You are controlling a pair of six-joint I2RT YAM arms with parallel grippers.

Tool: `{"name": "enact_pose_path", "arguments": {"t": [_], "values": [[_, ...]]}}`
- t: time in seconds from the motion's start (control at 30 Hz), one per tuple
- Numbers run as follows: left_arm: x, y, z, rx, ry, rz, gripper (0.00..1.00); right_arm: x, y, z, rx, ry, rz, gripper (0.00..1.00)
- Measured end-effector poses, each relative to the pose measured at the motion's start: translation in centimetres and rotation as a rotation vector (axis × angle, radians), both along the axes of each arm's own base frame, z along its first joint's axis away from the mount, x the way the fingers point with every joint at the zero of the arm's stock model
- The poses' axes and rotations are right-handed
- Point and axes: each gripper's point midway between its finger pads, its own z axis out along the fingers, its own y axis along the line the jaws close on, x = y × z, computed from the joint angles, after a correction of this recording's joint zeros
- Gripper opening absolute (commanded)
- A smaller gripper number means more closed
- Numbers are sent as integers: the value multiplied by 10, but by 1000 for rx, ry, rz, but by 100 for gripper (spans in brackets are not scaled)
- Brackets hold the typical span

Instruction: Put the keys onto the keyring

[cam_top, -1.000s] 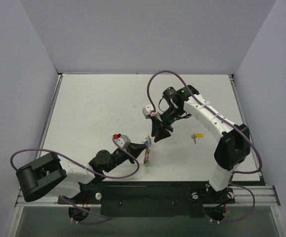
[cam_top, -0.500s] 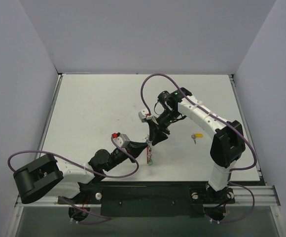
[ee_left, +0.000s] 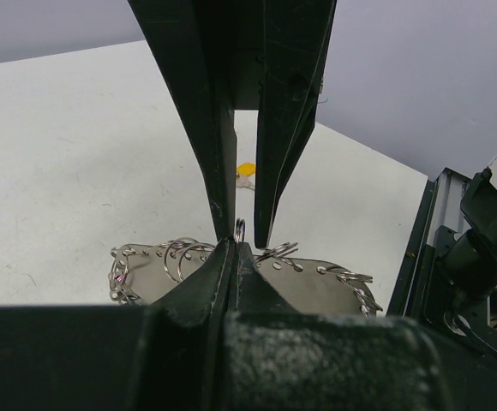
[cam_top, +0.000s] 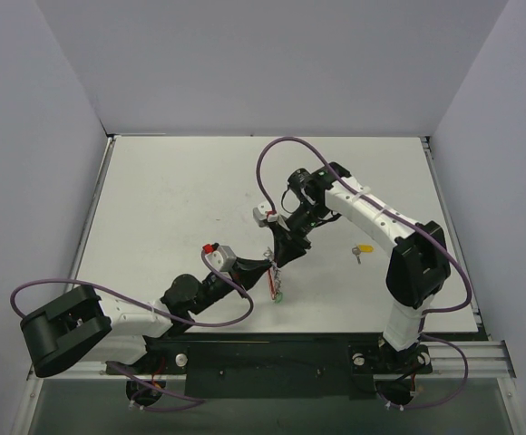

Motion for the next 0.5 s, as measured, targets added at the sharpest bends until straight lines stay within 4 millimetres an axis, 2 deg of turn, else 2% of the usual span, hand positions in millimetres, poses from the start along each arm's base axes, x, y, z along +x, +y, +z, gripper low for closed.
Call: {"name": "enact_pose_path", "arguments": {"t": [0.07,0.2,0.5], "values": [[0,0,1,-1,-2,0,0,-1,1,0,1,0,5,13],[1,-1,3,-5,-6,0,0,-1,2,0,2,-2,6,0],[1,-1,3,-2,-9,0,0,-4,2,-2,-14,-6,15,0]]}}
